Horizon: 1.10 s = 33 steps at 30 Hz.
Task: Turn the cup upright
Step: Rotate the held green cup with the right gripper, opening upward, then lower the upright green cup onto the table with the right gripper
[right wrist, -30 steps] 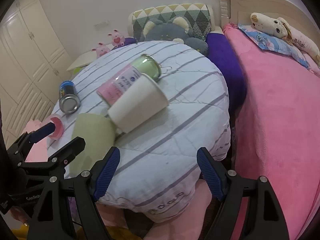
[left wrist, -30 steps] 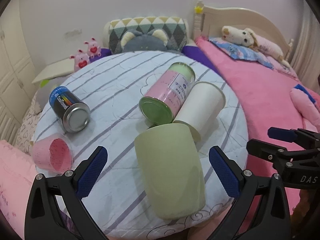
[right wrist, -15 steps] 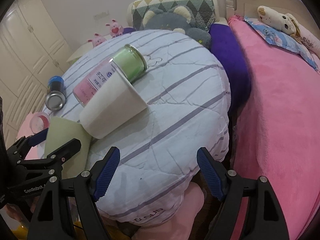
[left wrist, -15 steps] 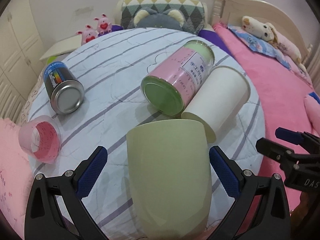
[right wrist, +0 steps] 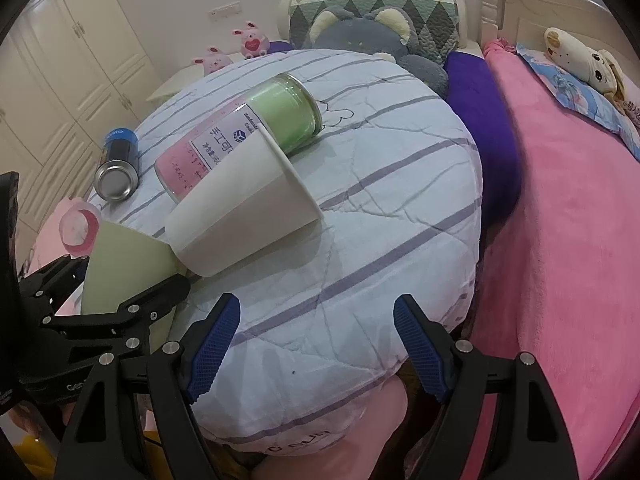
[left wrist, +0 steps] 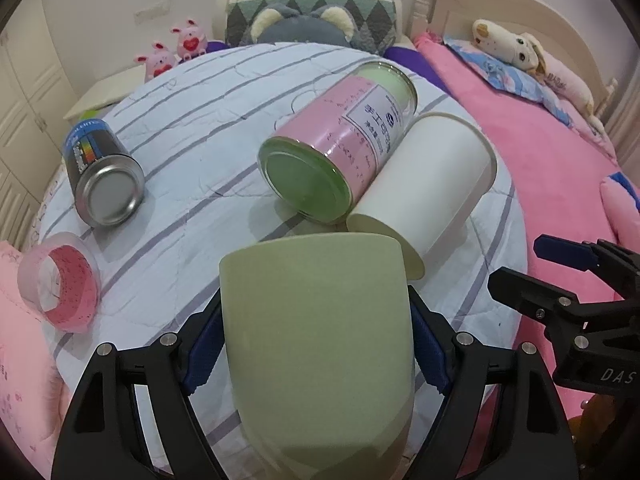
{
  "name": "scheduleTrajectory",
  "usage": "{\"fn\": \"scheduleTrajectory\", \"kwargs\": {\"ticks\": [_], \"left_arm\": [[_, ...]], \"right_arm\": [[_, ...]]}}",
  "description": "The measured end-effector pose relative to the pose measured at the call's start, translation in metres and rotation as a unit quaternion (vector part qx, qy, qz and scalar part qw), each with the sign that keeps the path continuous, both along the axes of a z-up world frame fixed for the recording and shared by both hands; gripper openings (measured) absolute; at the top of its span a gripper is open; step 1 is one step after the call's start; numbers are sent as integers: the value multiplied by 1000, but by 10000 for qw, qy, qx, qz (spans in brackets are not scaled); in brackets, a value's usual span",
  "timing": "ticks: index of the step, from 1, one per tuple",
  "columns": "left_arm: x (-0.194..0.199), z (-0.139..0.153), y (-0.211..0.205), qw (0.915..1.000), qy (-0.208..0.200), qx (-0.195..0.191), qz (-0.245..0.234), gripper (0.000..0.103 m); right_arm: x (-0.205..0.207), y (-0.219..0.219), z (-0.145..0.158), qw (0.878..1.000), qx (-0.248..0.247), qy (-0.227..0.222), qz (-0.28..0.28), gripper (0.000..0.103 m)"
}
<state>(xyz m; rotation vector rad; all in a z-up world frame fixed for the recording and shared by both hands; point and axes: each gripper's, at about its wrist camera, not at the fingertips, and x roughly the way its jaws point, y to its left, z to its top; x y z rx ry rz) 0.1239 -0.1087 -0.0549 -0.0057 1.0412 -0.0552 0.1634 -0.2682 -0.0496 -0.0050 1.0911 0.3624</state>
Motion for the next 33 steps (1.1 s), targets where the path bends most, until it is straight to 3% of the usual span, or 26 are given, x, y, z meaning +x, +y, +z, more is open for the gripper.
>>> {"fn": "scheduleTrajectory", "kwargs": {"ticks": [14,19,23,33], "left_arm": [[-3,39,11,9966,-768,297,-25,81],[-2,39,14,9968,-746,269,-21,81],[-2,36,13,9965,-711,440,11,93],[-6,29,21,9979,-580,272,88,95]], "right_arm": [[-4,11,10,9999,-58,-85,-36,80],[-8,18,11,9999,-113,-98,16,81],[-10,22,10,9998,-164,-70,37,80],[-17,23,12,9998,-187,-102,1,80]]}}
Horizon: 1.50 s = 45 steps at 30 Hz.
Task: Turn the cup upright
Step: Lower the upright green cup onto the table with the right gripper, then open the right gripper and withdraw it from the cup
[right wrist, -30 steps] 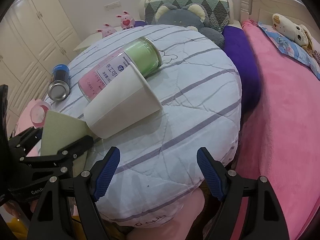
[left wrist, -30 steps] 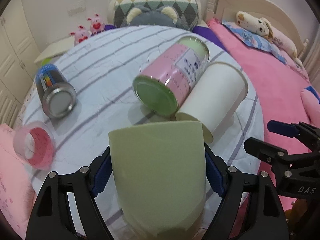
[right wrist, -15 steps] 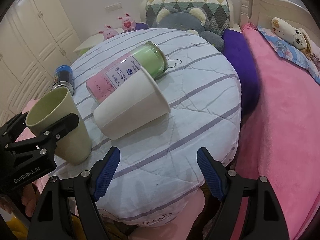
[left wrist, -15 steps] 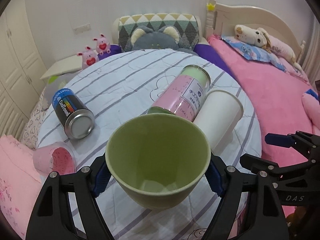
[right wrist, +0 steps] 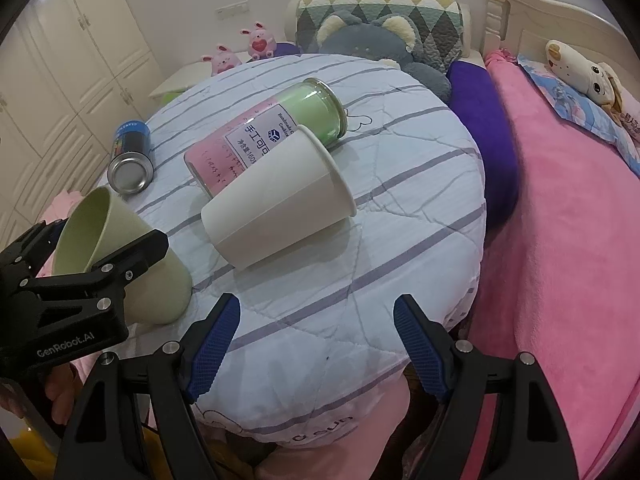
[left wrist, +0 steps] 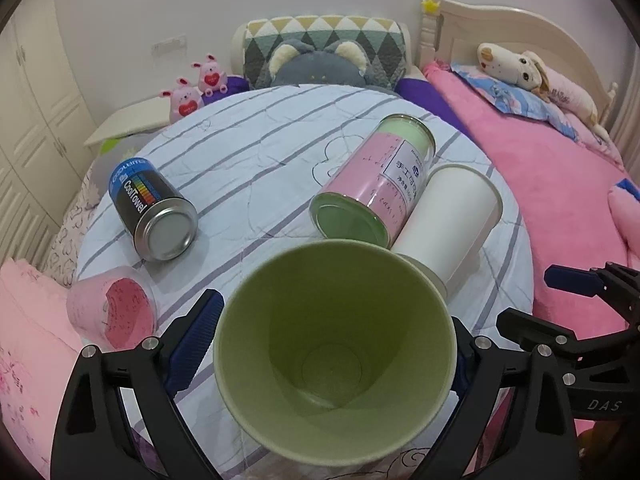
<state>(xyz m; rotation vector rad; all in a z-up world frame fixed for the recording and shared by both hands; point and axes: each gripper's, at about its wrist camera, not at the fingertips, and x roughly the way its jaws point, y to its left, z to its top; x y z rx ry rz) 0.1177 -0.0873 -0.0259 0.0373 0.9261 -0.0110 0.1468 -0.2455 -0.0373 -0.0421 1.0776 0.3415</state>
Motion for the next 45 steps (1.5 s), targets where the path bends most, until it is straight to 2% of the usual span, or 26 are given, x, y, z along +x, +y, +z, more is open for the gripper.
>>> {"fn": "scheduleTrajectory", "kwargs": {"ticks": [14,18,28,34,39,41,45], "left_arm": [[-19,8,-8,9997,-103,-3,-214,95],[-29,11,-10,9993,-159,26,-329,95],[-65,21,-3,9973,-470,-30,-556,95],[-89,25,11,9944,-909,117,-522,95],[-106,27,29,9902,-1310,-9,-483,96],[-112,27,36,9881,-1467,-81,-456,99],[-125,28,46,9807,-1883,-206,-484,99]], "right_arm": [[-23,-2,7,9999,-21,-76,-113,80],[-33,-4,10,9996,43,-135,-248,80],[-67,-2,12,9968,-182,-336,-702,80],[-87,9,16,9954,-66,-603,-740,80],[-104,21,20,9921,-87,-990,-765,80],[-111,27,21,9908,-97,-1140,-717,80],[-123,41,21,9874,-125,-1449,-625,80]]}}
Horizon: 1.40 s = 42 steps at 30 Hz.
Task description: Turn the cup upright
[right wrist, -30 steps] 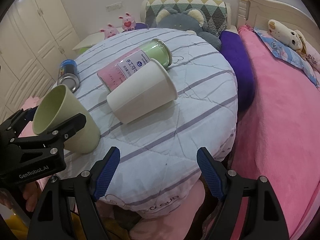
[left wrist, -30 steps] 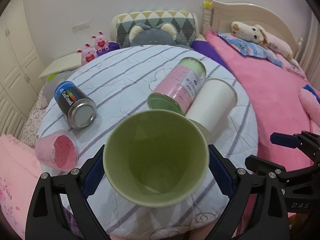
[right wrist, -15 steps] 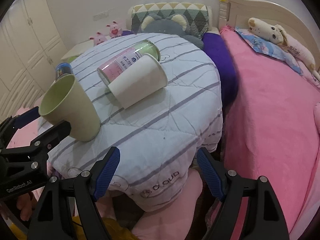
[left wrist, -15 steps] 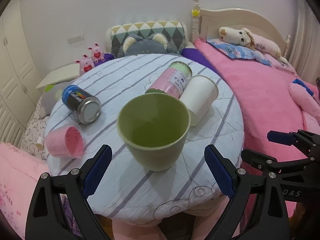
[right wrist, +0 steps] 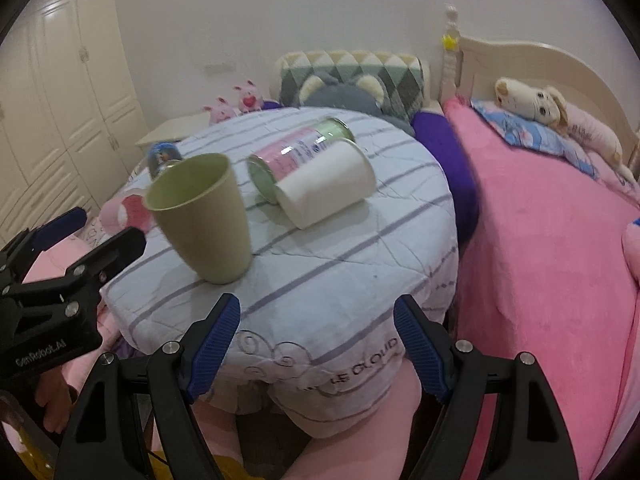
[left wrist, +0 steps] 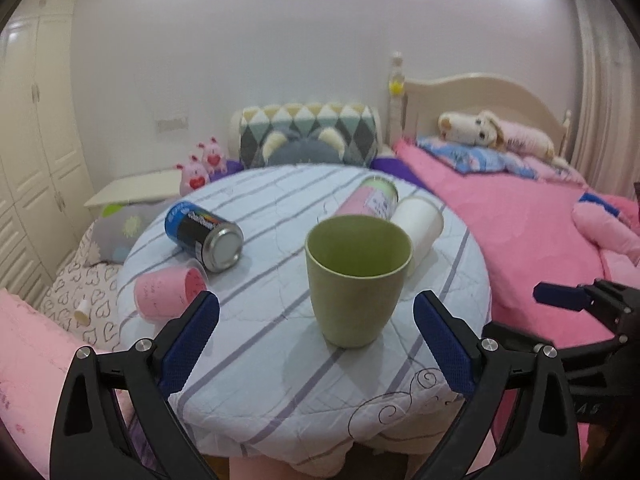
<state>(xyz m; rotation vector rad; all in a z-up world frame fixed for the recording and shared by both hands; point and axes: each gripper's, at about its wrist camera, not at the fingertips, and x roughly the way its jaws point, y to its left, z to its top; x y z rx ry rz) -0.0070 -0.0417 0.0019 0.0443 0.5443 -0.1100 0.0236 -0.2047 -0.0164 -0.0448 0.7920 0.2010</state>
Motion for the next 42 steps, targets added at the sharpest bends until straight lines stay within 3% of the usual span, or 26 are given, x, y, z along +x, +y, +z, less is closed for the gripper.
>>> {"fn": "scheduleTrajectory", "kwargs": {"ticks": [5,10,22,28,33,37,42], "left_arm": [[-14,0,0,9985,-480,267,90,102],[-27,0,2,9947,-964,292,181,103],[-34,-13,17,9931,-1098,-7,414,103],[-37,-19,26,9919,-1155,-193,492,103],[-45,-22,26,9888,-1378,-46,573,103],[-45,-22,25,9887,-1380,-15,590,103],[-45,-23,25,9889,-1364,5,597,103]], "right_arm": [[-15,9,-1,9990,25,-443,-61,81],[-33,12,1,9937,-67,-1089,-252,81],[-48,5,0,9805,308,-1863,-545,85],[-56,17,-2,9738,20,-2217,-508,86],[-62,21,1,9687,-90,-2444,-412,87],[-65,21,3,9660,-143,-2545,-444,103],[-69,21,7,9630,-171,-2650,-468,103]]}}
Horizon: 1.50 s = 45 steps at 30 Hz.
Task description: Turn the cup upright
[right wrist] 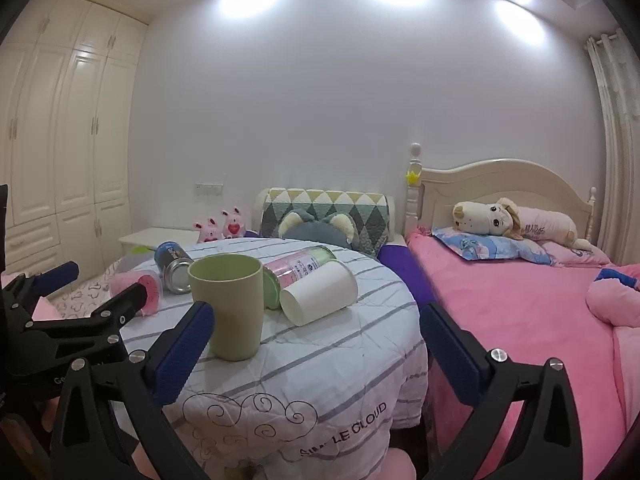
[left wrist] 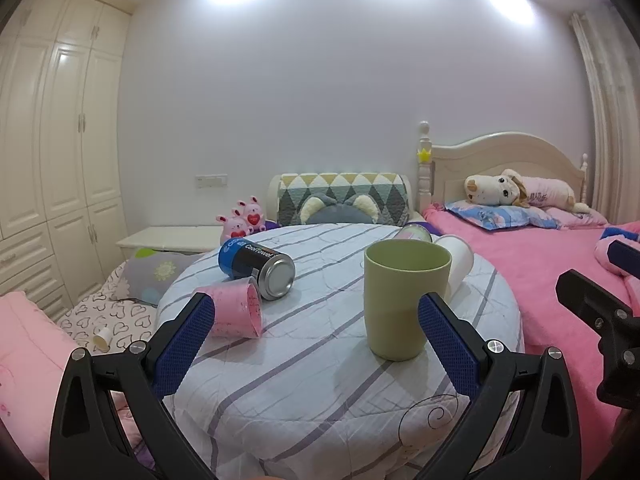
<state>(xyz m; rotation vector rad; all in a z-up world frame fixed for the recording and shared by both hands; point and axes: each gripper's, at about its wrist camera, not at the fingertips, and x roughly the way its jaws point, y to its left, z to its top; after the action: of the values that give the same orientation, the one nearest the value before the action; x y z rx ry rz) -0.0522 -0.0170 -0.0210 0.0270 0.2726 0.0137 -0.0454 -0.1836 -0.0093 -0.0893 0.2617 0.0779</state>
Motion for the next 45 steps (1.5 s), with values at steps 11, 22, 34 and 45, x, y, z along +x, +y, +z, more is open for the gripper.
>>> {"fn": "scheduleTrajectory", "kwargs": {"ticks": [11,22,34,45], "left_arm": [[-1,-1,-1,10000,-37,2,-5,103],[-6,0,-1,10000,-98,6,-11,103],[-2,-2,-6,9998,111,69,-167,103],[-2,-3,-9,9998,88,131,-151,103]], "right_arm": [[5,-2,-6,9997,70,224,17,103],[4,-4,-6,9997,108,230,-17,103],[6,-4,-6,9994,74,346,-2,103],[8,-4,-6,9991,96,402,-31,103]]}}
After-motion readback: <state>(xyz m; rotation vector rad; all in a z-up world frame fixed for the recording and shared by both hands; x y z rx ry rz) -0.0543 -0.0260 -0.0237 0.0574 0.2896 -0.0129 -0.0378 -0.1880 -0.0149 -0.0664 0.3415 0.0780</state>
